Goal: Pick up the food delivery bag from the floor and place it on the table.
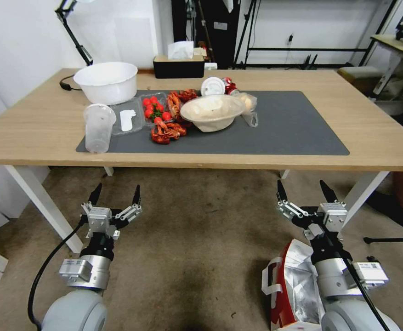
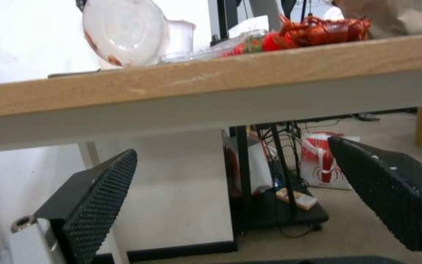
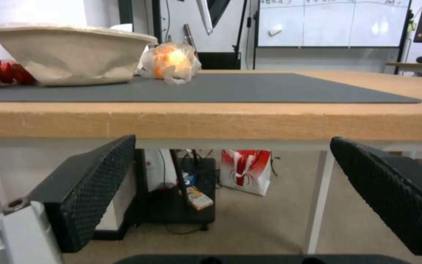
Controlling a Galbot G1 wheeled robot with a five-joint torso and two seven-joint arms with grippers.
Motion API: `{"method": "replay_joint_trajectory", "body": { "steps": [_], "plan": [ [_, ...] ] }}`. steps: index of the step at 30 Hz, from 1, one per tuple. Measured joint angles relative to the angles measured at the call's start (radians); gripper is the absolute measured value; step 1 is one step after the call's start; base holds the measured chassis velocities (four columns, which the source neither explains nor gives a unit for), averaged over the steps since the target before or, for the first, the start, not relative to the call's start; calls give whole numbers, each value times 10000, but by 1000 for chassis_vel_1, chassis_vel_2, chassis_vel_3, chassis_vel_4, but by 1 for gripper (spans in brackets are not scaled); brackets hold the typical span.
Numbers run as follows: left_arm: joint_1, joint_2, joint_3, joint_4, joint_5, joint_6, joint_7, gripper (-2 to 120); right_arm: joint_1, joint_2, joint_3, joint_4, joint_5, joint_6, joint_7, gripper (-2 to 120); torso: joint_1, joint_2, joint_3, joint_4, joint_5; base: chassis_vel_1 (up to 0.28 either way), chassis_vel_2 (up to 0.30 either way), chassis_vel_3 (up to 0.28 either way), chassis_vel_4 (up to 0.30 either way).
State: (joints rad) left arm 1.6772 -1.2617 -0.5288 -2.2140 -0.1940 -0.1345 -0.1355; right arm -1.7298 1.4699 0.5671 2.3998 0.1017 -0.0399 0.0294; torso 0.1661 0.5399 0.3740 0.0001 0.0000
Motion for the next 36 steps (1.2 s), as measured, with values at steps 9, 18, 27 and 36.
{"method": "replay_joint_trajectory", "body": {
  "steps": [9, 18, 27, 36],
  "plan": [
    [22, -27, 2, 2, 24, -46, 35, 98, 14, 45, -43, -28, -45, 28, -24, 100, -126, -322, -197, 0, 0, 0, 0, 0, 0],
    [-89, -15, -114, -41, -94, 14, 57, 99, 82, 49, -36, -61, 0, -24, -60, 100, -256, -706, -450, 0, 0, 0, 0, 0, 0],
    [-96, 15, -116, 22, -139, 57, 105, 99, 99, 94, -93, -166, -10, -23, -62, 100, -381, -1047, -665, -1, -1, 0, 0, 0, 0],
    [-25, 40, -66, 116, -42, 113, 284, 99, 130, 165, -58, -178, -29, -5, -90, 100, -525, -1463, -935, -1, 0, 0, 0, 0, 0]
  ]
}}
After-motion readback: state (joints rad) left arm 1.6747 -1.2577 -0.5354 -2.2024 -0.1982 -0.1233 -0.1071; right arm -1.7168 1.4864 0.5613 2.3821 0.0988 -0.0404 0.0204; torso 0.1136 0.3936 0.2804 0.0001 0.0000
